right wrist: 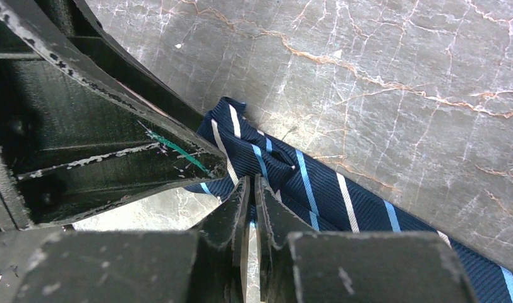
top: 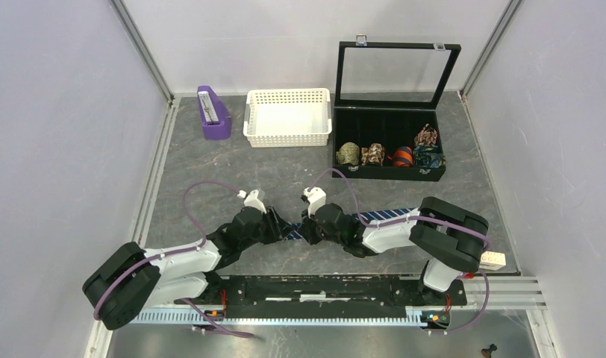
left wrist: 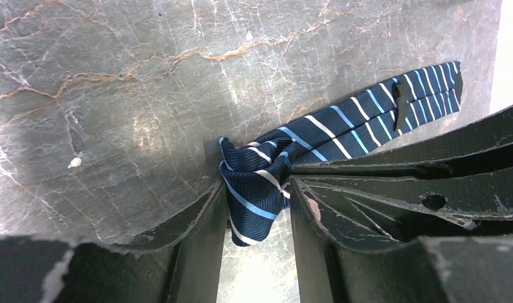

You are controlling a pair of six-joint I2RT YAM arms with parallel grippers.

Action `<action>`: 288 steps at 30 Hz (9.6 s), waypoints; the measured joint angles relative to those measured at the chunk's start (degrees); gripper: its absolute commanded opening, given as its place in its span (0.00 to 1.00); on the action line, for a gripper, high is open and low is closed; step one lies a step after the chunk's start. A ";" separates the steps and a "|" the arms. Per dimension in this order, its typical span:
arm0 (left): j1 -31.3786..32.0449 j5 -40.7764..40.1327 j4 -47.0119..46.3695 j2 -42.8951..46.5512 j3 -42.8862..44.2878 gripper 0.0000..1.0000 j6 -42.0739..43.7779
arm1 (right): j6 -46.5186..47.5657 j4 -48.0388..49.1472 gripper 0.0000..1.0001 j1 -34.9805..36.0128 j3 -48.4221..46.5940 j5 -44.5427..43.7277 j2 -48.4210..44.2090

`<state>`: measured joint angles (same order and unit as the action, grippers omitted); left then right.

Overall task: Roll the ties
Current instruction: Flatten out the tie at the center of the board, then roll the tie at the center of the board.

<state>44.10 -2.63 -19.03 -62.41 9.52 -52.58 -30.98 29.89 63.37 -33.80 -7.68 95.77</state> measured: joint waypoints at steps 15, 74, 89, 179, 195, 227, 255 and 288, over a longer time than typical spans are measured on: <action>-0.02 0.81 -5.64 -0.09 -3.04 0.38 -0.04 | -0.20 1.20 0.11 0.00 0.09 0.17 0.63; 0.07 -14.05 56.76 1.95 25.75 0.02 10.67 | -3.28 2.73 0.04 2.62 -16.11 12.87 13.70; 5.75 -20.13 58.10 -5.95 27.50 0.02 8.07 | -3.87 4.74 0.04 1.99 -13.11 13.11 13.75; 14.03 -31.36 78.60 -42.71 57.61 0.03 8.63 | -3.67 -5.79 0.07 -13.25 14.05 3.52 -24.52; 14.91 -29.70 78.38 -48.11 62.42 0.33 9.51 | -3.43 -8.33 0.07 -13.40 15.65 1.60 -27.63; 12.37 -27.17 65.44 -11.96 43.12 0.64 9.94 | -3.91 -8.15 0.12 -10.51 9.68 5.29 -22.01; -9.51 -3.43 38.25 17.79 11.32 0.60 10.01 | -6.49 -6.54 0.13 -3.37 -11.06 10.58 2.97; -10.64 1.68 26.34 14.82 5.22 0.55 10.01 | -6.01 -6.27 0.07 -3.37 -11.32 8.92 6.62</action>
<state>33.45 -0.95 7.31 -47.59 14.74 -42.57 -36.99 23.62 60.01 -45.12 1.23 102.39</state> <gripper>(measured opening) 0.557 0.078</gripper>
